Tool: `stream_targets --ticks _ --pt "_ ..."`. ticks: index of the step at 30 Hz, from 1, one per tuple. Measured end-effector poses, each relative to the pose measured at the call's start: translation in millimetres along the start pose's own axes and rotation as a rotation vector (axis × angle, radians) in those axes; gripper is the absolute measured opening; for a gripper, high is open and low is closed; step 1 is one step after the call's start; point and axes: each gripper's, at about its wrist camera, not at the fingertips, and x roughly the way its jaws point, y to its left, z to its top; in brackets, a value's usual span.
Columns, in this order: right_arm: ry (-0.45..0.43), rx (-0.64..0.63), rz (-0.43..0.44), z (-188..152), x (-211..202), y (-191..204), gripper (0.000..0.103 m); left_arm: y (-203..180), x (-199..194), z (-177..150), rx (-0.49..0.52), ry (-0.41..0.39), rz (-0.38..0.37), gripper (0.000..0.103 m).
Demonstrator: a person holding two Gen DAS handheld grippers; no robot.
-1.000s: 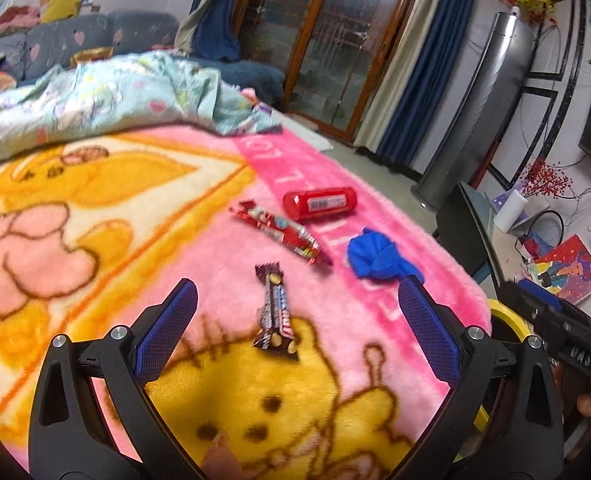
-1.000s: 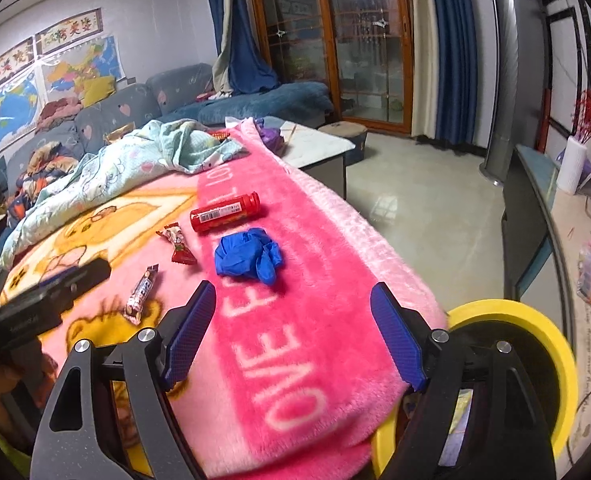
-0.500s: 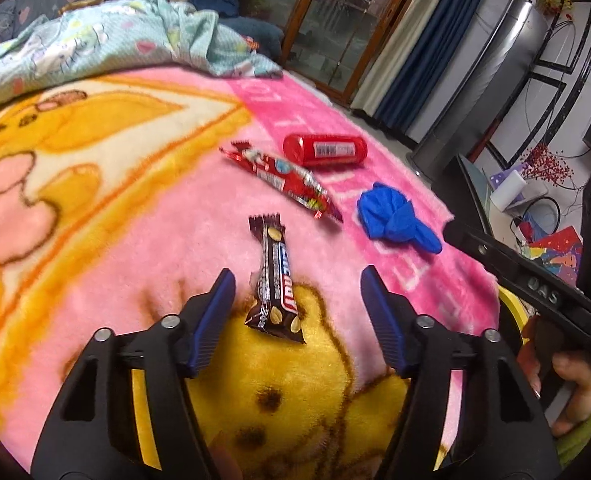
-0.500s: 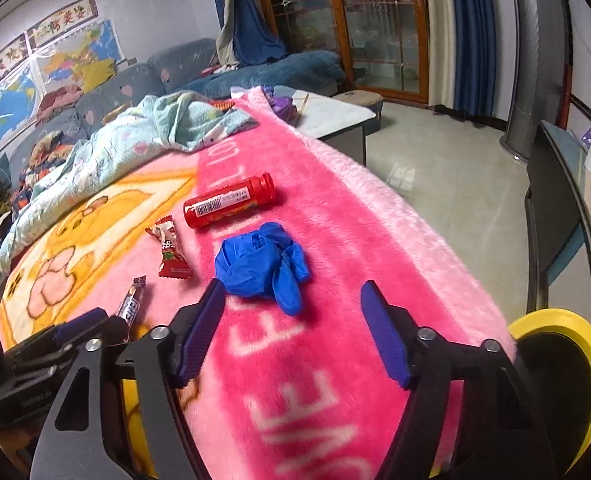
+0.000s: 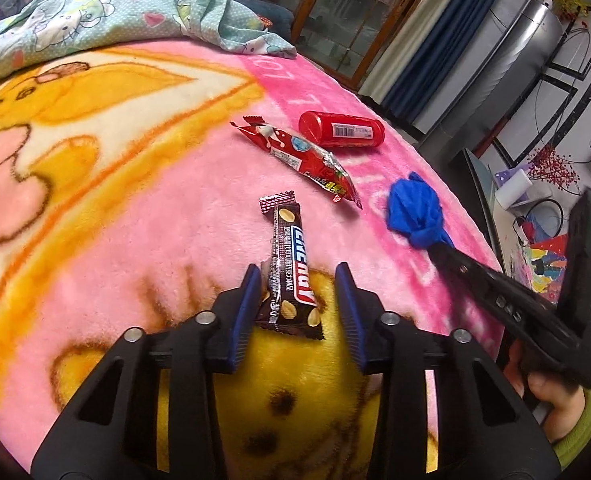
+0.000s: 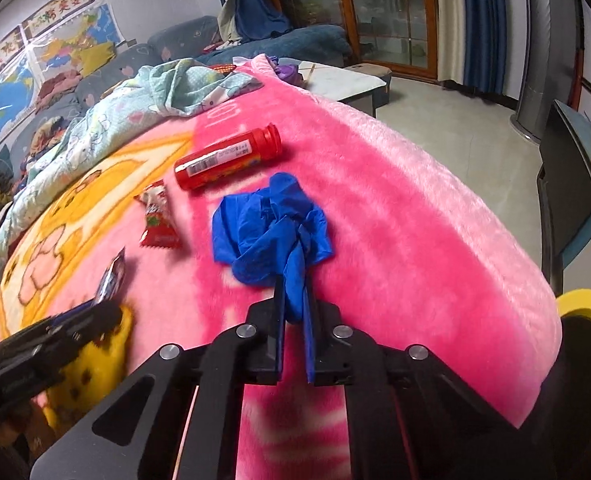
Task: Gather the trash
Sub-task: 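Grasp the chocolate bar with the left tool while the right tool grasps the blue glove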
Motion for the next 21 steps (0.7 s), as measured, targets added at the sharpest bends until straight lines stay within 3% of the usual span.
stream_targets --ticks 6,21 --pt "0.006 -0.011 0.036 -16.6 -23.9 1.7 0.007 -1.3 -2.2 -2.4 0.015 0.009 -0.004 0.021" --pt "-0.037 -0.005 0.046 -34.4 -75.2 -5.9 0.007 -25.3 -21.0 -9.1 0.085 -0.027 -0.096 0.018"
